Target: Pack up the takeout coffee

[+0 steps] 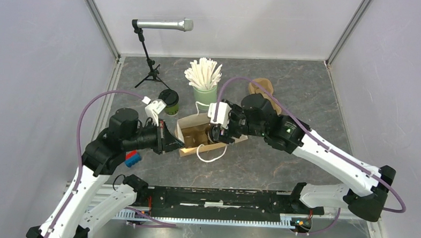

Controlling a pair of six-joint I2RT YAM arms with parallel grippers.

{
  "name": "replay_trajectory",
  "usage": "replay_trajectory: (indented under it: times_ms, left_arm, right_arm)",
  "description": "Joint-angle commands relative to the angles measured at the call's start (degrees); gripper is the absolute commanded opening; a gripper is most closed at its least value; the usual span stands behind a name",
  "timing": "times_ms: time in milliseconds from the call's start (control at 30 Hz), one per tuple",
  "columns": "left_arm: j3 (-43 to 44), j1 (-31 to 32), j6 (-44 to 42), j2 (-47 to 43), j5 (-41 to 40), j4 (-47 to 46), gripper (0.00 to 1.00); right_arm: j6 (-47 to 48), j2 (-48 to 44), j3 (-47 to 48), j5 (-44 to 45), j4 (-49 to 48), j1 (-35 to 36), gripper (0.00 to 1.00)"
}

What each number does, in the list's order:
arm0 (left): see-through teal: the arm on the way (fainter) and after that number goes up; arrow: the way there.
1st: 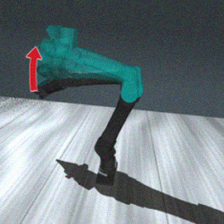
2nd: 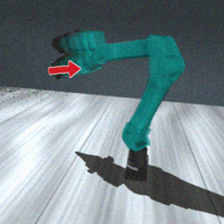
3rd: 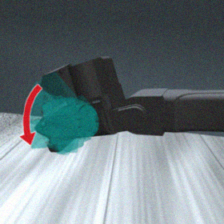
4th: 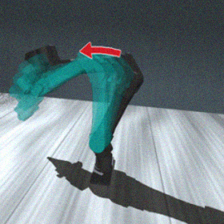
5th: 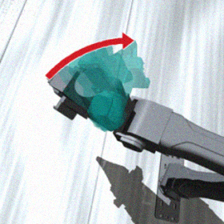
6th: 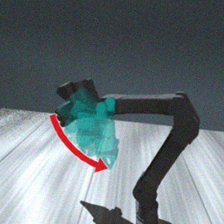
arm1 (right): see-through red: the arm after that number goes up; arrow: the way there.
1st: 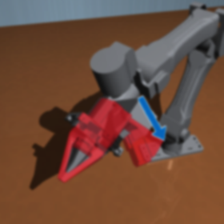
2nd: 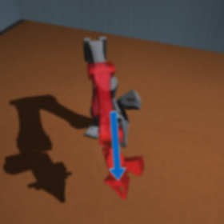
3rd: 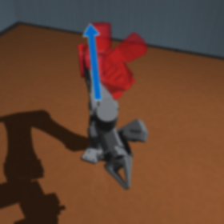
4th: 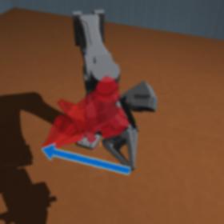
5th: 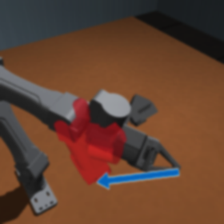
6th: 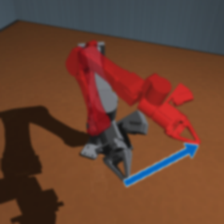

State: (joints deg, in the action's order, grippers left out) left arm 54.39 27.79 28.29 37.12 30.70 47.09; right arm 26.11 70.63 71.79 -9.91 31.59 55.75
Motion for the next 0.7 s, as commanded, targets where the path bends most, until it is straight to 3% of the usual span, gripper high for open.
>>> replay_trajectory:
  times_ms: [0,167,300,467,667]
  left_arm:
    - [5.36,0.16,4.42,2.59,1.13,0.90,0.02]
    - [8.78,0.16,5.68,5.19,2.37,3.83,0.02]
    - [9.77,0.16,7.71,6.23,6.63,3.83,0.02]
    - [7.81,0.16,11.38,5.09,12.97,-3.26,0.02]
    - [5.19,0.16,11.63,3.31,9.10,-0.68,0.03]
  right_arm:
    - [-4.83,-3.00,3.77,-2.97,-3.77,0.15,0.82]
    - [-8.76,-3.80,5.73,-0.72,-7.41,0.07,0.98]
    - [-12.13,-5.60,3.75,3.50,-12.22,0.06,0.98]
    - [-12.30,-5.60,5.08,10.45,-13.71,0.02,0.98]
    - [-12.88,-1.00,12.37,20.20,-7.14,-0.44,0.98]
